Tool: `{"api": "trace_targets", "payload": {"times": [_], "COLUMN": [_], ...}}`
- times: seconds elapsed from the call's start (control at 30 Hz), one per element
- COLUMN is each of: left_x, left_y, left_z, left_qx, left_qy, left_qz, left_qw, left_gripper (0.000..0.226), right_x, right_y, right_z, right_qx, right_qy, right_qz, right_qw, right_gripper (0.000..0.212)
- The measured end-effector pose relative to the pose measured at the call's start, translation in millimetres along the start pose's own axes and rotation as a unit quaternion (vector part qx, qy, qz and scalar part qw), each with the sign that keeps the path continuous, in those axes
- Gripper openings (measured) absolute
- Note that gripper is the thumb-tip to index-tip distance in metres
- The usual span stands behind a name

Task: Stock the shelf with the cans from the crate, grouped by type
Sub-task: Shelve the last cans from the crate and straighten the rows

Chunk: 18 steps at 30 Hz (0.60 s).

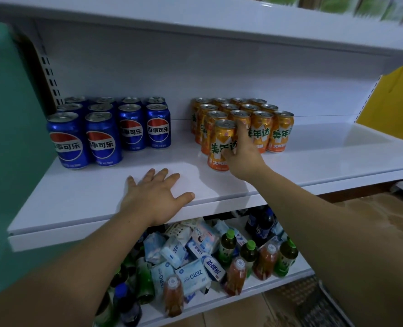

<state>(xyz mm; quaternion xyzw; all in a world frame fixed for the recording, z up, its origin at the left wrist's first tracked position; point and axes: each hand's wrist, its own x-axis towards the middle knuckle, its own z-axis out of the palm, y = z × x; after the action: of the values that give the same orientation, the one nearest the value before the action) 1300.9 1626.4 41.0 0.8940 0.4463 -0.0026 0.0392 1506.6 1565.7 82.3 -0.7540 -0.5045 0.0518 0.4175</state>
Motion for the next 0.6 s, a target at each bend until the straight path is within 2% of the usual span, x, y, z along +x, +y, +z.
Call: {"api": "trace_targets", "payload": {"times": [0.17,0.4,0.5,0.6], "left_x": [0.3,-0.1,-5.2,-17.8], "left_y": [0.1,-0.8,-0.4,23.5], "left_z": [0.9,-3.1,-6.6,-8.3], "left_qx": [0.003,-0.005,-0.031,-0.066], "left_qy": [0.002,-0.004,-0.009,0.019], "left_qz": [0.000,0.002,0.017,0.065], "left_qw": [1.000,1.000,0.999,0.996], "left_gripper": [0.079,0.079,0.078,0.074], "right_x": [1.0,-10.9,-32.4,-61.3], "right_y": [7.4,5.3,14.2,26.8], "right_z": [1.9,-12.7,-42.1,-81.3], "right_qx": [0.003,-0.022,-0.072,-0.153], "right_qy": [0.007,-0.042,-0.061,-0.080], "right_qz": [-0.010,0.019,0.066,0.124], "right_qw": [1.000,0.999,0.993,0.977], "right_gripper": [0.076,0.082,0.080,0.079]}}
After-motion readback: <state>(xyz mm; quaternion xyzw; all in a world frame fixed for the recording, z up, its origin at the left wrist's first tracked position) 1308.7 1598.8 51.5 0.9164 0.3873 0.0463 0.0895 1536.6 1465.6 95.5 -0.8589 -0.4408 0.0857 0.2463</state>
